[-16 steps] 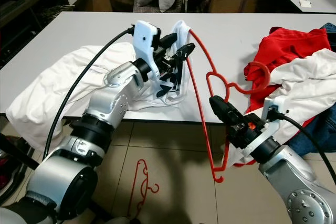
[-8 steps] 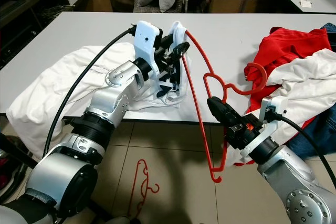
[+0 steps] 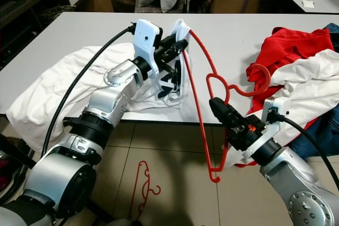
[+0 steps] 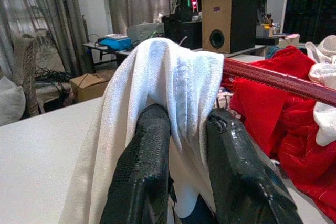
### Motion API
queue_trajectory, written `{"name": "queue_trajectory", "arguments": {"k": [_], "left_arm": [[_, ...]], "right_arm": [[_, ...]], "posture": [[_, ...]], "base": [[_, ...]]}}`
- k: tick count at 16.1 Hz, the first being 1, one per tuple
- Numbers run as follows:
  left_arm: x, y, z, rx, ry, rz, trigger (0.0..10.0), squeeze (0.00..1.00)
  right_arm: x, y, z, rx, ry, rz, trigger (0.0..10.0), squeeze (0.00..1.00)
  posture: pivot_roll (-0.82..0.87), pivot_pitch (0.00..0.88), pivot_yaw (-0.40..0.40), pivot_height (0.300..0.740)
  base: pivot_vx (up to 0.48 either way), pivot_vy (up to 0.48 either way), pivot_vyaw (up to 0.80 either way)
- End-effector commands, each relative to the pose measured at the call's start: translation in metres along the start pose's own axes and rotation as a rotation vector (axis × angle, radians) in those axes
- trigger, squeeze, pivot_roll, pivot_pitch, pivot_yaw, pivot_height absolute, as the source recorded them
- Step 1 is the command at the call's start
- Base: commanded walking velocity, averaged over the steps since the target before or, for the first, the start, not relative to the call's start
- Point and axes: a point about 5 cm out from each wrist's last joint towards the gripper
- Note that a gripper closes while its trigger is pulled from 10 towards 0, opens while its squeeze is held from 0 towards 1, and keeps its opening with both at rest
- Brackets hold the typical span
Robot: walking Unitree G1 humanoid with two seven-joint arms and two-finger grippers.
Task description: Hang hanger
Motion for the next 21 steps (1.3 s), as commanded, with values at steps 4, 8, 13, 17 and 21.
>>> {"name": "queue_trajectory", "arguments": {"k": [4, 8, 13, 17, 21], "left_arm": [[0.012, 0.001, 0.003, -0.017, 0.054, -0.017, 0.0, 0.0], [0.018, 0.0, 0.008, -0.029, 0.081, -0.019, 0.0, 0.0], [0.027, -0.013, 0.045, 0.049, 0.151, 0.021, 0.0, 0.0], [0.033, -0.016, 0.054, 0.041, 0.163, 0.026, 0.0, 0.0], [0.022, -0.013, 0.044, 0.02, 0.136, 0.051, 10.0, 0.0]], "right_arm": [[0.005, 0.001, 0.004, 0.023, -0.023, -0.015, 10.0, 0.0], [0.001, 0.0, 0.002, 0.013, -0.043, 0.02, 10.0, 0.0], [-0.005, -0.011, -0.014, -0.084, -0.134, 0.127, 10.0, 0.0], [-0.012, -0.013, -0.018, -0.11, -0.189, 0.2, 10.0, 0.0], [-0.002, -0.008, -0.016, -0.108, -0.197, 0.118, 10.0, 0.0]], "posture": [[-0.11, 0.028, 0.073, 0.74], [-0.11, 0.025, 0.074, 0.74], [-0.11, 0.027, 0.076, 0.74], [-0.11, 0.026, 0.073, 0.74], [-0.11, 0.027, 0.075, 0.74]], "base": [[0.0, 0.0, 0.0], [0.0, 0.0, 0.0], [0.0, 0.0, 0.0], [0.0, 0.0, 0.0], [0.0, 0.0, 0.0]]}}
Point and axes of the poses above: a point about 5 cm out from each wrist's last joint towards the gripper, its own y axis pointing out of the wrist towards the gripper, its own x axis along the axis of the wrist's last joint, z = x × y, and after that the axes turned 6 degrees about -y, right-handed
